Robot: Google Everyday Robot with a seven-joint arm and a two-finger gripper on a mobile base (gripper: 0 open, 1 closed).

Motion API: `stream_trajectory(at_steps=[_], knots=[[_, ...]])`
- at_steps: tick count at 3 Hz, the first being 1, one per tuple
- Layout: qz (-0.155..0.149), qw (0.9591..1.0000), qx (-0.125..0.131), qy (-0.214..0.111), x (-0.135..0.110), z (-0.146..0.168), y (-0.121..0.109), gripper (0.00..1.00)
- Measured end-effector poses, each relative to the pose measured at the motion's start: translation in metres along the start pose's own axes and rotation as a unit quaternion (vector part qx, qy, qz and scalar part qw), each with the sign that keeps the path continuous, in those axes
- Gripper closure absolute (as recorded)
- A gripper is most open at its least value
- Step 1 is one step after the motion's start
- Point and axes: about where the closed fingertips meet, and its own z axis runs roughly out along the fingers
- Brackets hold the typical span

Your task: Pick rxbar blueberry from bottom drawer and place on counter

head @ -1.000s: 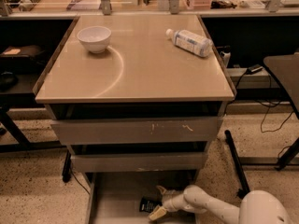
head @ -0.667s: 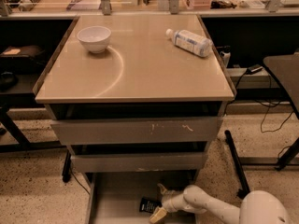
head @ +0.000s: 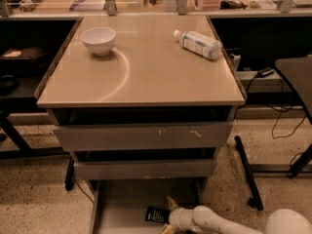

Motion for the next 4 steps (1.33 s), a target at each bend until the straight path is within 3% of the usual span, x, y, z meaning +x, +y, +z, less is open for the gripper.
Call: stream_trajectory(at_steps=[3,4], knots=[[0.012,0.9996,-0.020,0.017,0.016,0.020,0.008,0.00],[0.012,0.9996,-0.020,0.017,0.016,0.020,0.008,0.19]])
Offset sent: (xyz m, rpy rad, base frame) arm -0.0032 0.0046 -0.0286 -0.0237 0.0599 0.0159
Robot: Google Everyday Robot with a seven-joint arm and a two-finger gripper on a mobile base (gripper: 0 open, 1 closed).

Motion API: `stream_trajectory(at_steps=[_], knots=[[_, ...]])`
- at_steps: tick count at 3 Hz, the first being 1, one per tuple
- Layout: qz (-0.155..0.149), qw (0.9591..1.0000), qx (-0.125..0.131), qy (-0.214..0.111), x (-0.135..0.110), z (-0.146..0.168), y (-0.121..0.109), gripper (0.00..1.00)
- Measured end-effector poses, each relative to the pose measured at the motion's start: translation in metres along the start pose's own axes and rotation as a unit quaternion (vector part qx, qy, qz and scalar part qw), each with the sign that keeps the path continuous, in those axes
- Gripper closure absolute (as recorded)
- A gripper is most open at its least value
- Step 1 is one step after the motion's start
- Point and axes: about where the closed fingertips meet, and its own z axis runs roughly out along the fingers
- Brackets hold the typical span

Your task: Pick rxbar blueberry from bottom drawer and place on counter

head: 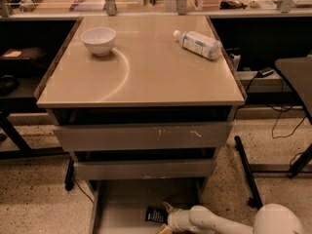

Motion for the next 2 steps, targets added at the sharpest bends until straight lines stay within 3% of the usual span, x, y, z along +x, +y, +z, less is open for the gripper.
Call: stream_trajectory(at_steps=[2], knots=[[0.000,1.0000,0.000,0.000,0.0000,0.0000,0.0001,0.65]])
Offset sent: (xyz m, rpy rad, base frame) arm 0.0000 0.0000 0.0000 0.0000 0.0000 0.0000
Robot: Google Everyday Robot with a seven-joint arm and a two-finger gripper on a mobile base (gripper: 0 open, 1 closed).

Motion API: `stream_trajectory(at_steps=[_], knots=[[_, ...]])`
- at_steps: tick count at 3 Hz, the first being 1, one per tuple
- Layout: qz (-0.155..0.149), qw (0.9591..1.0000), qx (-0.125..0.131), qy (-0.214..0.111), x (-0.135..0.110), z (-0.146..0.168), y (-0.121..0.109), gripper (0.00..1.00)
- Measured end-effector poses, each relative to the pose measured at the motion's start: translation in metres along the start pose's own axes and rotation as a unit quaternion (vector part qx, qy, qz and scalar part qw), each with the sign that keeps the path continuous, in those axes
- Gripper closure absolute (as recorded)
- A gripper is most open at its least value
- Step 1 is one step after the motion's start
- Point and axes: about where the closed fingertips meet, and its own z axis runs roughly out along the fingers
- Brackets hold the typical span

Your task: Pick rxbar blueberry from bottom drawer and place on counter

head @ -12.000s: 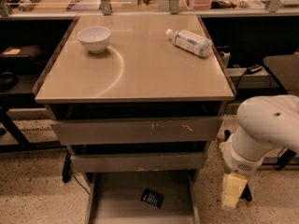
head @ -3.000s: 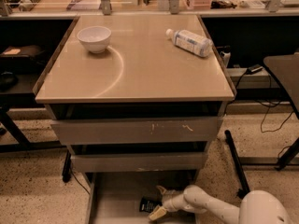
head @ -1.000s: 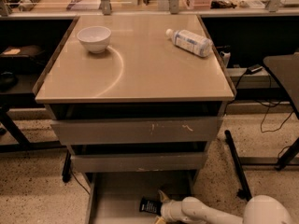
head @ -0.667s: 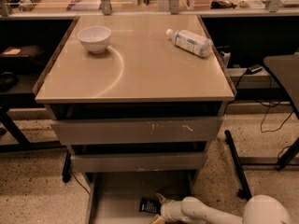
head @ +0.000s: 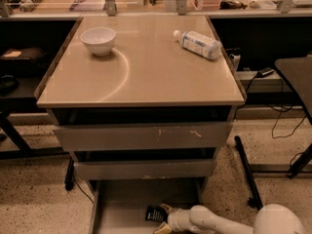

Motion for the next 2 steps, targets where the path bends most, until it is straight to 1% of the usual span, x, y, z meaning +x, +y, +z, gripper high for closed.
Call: stream_trajectory(at_steps=[1,2], knots=[[0.000,1.0000,0.000,0.000,-0.0009,-0.0008,0.0000,0.95],[0.000,1.0000,0.000,0.000,-0.0056,-0.0049,0.0000,1.00]])
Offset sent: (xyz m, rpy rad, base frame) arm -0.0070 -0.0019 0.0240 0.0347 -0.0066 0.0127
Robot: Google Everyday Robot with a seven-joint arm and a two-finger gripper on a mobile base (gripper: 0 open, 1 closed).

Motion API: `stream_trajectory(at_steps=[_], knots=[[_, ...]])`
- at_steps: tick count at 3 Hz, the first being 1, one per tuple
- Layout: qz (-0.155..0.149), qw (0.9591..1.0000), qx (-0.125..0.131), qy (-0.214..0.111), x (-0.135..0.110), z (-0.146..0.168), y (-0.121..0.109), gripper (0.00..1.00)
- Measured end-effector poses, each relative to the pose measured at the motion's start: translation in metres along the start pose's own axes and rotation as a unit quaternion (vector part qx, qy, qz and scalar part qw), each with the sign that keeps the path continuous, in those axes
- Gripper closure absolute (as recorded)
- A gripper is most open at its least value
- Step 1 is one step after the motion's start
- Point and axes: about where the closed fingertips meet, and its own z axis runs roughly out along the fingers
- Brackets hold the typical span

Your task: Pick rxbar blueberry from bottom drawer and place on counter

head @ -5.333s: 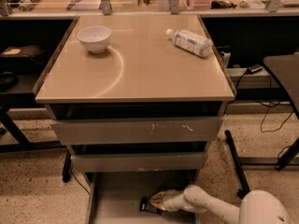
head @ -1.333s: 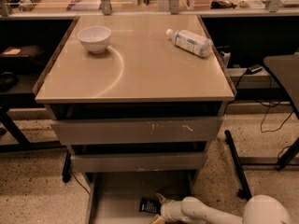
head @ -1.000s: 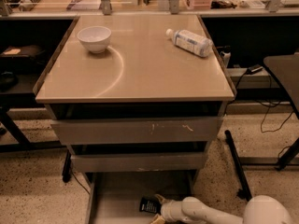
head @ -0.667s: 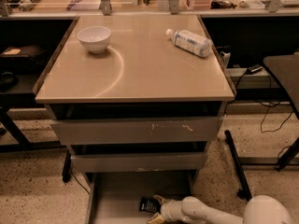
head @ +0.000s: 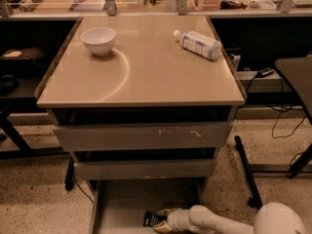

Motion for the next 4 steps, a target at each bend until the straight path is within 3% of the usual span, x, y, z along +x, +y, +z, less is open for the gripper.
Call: stream_trajectory(at_steps=[1,2,3,4], knots=[[-0.005,1.0000,0.001,-0.003,-0.004,-0.002,0.003,1.00],[-0.034,0.9989,0.013,-0.029,-0.030,-0.029,0.007,1.00],[-0.065,0.9952,0.021,-0.071,-0.061,-0.064,0.020,1.00],[-0.110,0.9863,0.040,-0.117,-0.096,-0.133,0.029,1.00]])
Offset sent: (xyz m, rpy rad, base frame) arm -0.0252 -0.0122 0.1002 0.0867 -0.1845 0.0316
